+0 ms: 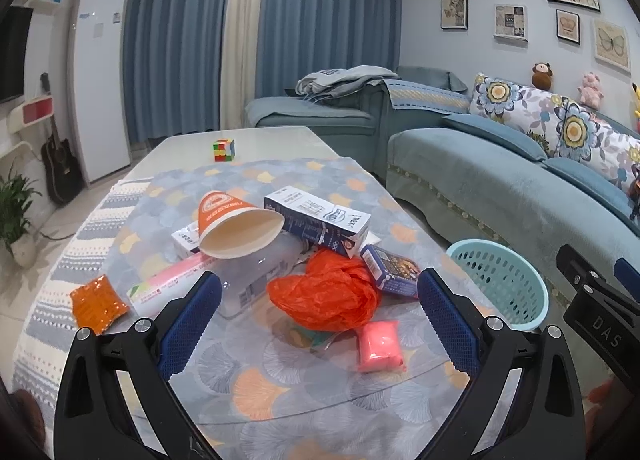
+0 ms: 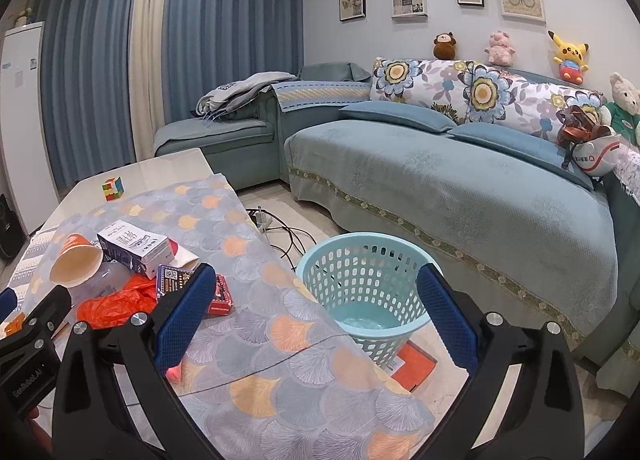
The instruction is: Collect trash
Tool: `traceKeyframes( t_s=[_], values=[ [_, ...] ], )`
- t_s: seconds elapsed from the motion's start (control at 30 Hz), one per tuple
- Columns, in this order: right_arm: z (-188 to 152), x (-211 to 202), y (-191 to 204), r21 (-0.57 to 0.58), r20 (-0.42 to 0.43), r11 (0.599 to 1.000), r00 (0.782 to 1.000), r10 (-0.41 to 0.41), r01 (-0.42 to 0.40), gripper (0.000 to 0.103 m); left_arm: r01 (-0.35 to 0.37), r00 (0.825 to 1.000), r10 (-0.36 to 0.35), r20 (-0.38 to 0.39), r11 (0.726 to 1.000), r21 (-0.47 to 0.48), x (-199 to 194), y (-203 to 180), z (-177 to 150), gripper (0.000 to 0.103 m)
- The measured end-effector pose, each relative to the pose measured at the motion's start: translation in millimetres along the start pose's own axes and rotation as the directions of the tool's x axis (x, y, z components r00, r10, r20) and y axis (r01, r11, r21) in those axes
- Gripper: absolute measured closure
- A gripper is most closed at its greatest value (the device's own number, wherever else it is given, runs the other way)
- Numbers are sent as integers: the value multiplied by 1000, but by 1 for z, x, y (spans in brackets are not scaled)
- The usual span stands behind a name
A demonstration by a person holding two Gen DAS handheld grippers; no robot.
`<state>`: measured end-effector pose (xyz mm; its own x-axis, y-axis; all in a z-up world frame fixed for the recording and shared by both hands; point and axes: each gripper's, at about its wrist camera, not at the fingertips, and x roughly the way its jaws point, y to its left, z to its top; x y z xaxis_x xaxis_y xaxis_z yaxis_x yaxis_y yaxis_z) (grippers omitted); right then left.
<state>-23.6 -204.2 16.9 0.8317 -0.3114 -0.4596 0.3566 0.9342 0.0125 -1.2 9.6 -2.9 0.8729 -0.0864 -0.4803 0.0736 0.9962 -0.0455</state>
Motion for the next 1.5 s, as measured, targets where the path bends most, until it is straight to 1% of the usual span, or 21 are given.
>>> traceKeyframes(
  t_s=[0.1,0.37,0.67,1.5],
  values=[
    [-2,1,2,-2,0,1000,1000,3,-3,8,-11,1000,11,4,1000,-3,-1,0,0,8],
    [-2,-1,4,-7,9,1000,1000,22,-22,8,-10,1000,10,1,1000,-4,-1,0,0,8],
    [-3,0,2,3,-1,999,999,42,-42,8,-8,1000,8,-2,1000,-11,-1,2,0,8],
    [-4,3,7,-2,-11,999,999,52,-53,8,-7,1000,7,-2,1000,-12,0,3,1,8]
  ],
)
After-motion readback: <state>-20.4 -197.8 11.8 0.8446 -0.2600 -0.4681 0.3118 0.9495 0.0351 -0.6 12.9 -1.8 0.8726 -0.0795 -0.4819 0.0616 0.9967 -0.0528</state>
